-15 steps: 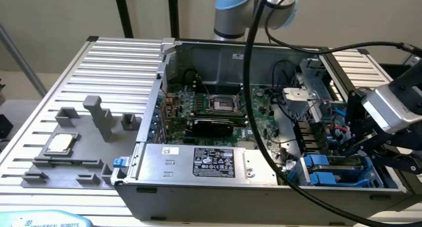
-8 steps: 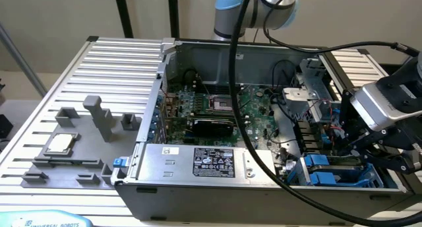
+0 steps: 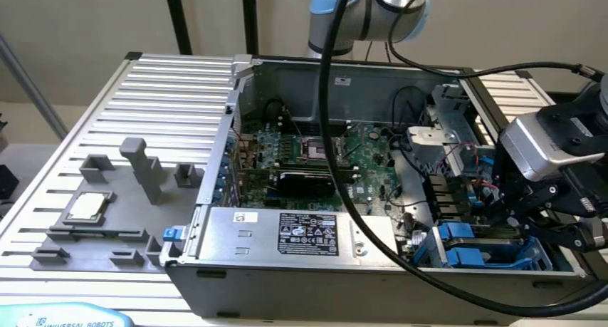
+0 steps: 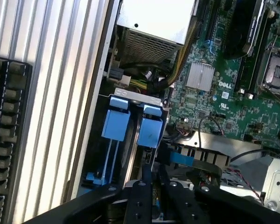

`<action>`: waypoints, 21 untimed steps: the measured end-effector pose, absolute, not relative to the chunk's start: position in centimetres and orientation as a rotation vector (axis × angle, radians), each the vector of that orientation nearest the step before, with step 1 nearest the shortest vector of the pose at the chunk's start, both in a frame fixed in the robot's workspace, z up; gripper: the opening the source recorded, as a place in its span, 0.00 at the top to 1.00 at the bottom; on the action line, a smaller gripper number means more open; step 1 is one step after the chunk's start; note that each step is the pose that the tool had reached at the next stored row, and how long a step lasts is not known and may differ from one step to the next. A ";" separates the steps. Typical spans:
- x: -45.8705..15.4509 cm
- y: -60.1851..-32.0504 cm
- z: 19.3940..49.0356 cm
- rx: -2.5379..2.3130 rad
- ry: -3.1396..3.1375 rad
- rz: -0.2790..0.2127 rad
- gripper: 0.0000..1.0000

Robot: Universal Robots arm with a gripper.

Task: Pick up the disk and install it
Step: 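Insert the first disk wire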

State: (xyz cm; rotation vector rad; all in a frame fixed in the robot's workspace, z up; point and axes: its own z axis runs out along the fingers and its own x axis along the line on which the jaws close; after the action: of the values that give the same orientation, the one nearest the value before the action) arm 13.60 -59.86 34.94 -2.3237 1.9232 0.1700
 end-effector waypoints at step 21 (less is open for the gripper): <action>13.6 -59.7 34.7 -2.075 2.208 0.119 0.84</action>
State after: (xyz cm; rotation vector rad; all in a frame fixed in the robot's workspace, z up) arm 13.61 -59.70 34.71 -2.0753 2.2083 0.1190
